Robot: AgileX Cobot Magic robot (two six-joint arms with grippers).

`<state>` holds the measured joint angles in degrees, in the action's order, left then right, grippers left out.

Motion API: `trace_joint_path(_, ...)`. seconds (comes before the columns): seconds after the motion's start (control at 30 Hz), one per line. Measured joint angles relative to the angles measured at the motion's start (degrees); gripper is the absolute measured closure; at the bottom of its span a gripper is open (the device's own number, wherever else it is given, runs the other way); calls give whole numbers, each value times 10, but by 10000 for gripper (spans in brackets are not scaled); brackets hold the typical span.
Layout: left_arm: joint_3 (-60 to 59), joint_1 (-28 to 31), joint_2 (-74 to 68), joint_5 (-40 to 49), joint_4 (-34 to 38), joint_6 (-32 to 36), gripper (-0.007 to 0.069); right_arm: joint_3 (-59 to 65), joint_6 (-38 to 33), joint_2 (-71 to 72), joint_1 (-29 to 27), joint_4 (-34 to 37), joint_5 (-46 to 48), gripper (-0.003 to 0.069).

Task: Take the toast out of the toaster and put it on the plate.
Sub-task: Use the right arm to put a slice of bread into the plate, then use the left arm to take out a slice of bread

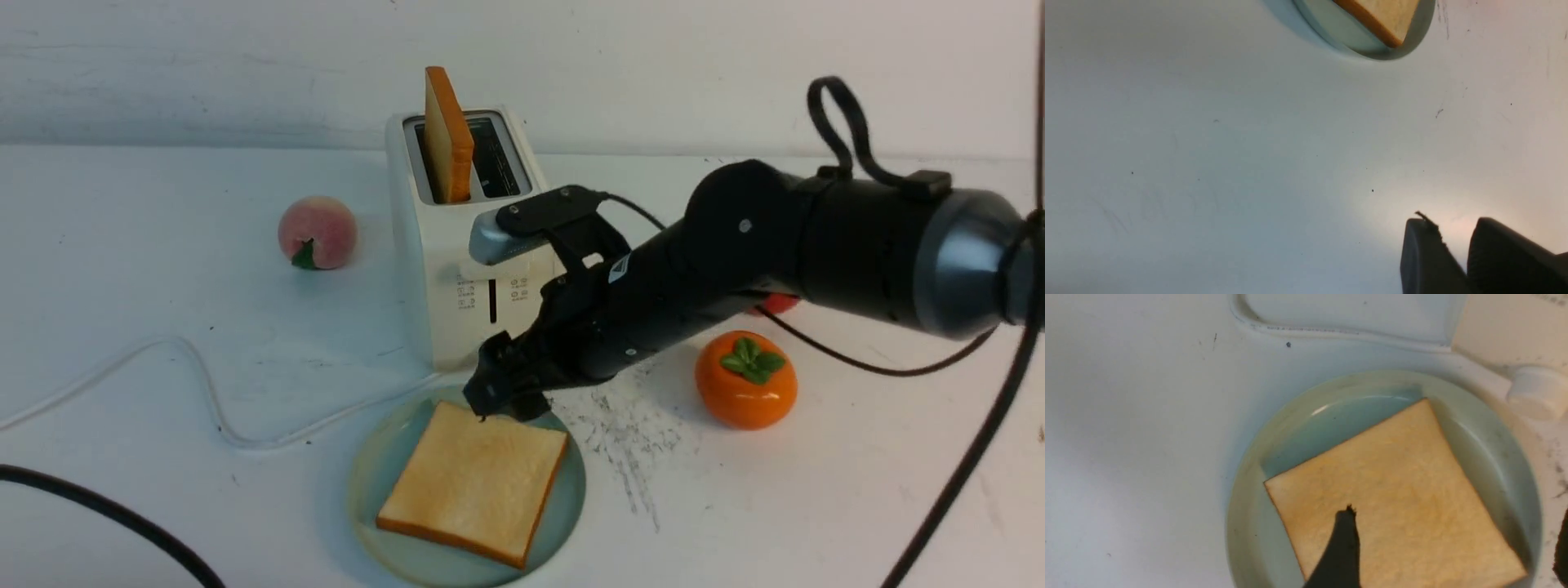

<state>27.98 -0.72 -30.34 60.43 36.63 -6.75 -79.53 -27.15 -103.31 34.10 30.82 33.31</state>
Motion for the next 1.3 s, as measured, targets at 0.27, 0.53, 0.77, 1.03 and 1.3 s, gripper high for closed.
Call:
trace_joint_path(0.27, 20, 0, -39, -14, 53, 0, 466, 0, 65, 149, -86, -31, 124, 232)
trace_joint_path(0.53, 118, 0, -171, -19, 67, 35, 565, 0, 86, 278, -194, -57, 295, 567)
trace_joint_path(0.77, 298, 0, -346, -46, 56, 71, 638, 36, 87, 400, -258, -62, 381, 676)
trace_joint_path(1.03, 474, 0, -508, -63, 38, 62, 638, 163, 87, 518, -260, -45, 384, 676)
trace_joint_path(1.3, 694, -88, -583, 33, -48, -57, 638, 264, 87, 594, -260, -85, 351, 673)
